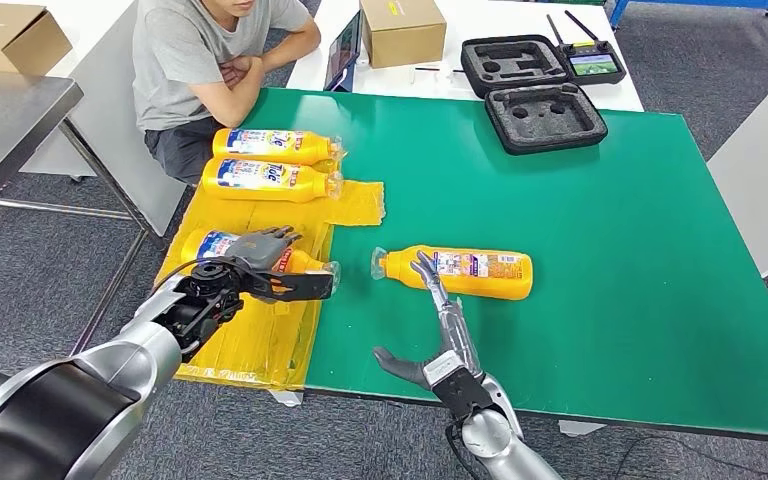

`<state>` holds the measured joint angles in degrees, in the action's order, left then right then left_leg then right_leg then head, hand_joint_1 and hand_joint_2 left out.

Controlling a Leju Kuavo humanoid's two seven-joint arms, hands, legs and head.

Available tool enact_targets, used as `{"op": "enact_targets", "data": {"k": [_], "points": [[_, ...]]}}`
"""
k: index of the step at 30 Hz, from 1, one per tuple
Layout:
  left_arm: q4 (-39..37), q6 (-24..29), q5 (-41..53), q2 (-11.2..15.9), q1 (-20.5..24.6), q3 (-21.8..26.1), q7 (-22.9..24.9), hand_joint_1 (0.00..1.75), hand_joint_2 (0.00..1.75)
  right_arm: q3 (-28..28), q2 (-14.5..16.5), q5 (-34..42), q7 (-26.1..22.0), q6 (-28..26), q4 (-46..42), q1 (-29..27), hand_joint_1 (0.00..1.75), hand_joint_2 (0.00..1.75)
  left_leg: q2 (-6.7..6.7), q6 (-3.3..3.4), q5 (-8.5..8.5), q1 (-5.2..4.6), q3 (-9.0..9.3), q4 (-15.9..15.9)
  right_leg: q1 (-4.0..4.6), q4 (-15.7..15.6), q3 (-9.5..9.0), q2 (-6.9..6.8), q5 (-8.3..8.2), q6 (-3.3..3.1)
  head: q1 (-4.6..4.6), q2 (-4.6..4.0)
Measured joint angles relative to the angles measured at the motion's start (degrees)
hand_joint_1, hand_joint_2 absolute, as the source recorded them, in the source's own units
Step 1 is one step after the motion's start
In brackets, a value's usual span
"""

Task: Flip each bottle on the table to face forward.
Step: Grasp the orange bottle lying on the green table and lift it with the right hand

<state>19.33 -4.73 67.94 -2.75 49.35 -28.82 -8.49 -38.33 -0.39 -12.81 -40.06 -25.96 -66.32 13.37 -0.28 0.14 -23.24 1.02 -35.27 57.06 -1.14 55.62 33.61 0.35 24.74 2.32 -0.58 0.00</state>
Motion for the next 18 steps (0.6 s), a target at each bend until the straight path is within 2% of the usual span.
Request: {"op": "enact_targets", "data": {"k": [11,18], "points": [[2.76,-2.07,1.74,-1.49,0.03,0.13,-3.96,0.0,1.75,0.6,0.33,-0.61,0.0,-0.67,0.42,-0.06,0.0,1.75,0.0,0.0,0.0,0.0,0.0,0.01,-0.01,0.0,0.0,0.01,0.0,0.0,-0.01,0.0],[4.33,-4.31,3.69,-1.02,0.27,-1.33,-4.75,0.0,1.75,0.92,0.31,-0.53,0.0,-1.19,0.41,-0.44,0.0,1.75,0.0,0.0,0.0,0.0,0.0,0.0,0.0,0.0,0.0,0.01,0.0,0.0,0.0,0.0]]}}
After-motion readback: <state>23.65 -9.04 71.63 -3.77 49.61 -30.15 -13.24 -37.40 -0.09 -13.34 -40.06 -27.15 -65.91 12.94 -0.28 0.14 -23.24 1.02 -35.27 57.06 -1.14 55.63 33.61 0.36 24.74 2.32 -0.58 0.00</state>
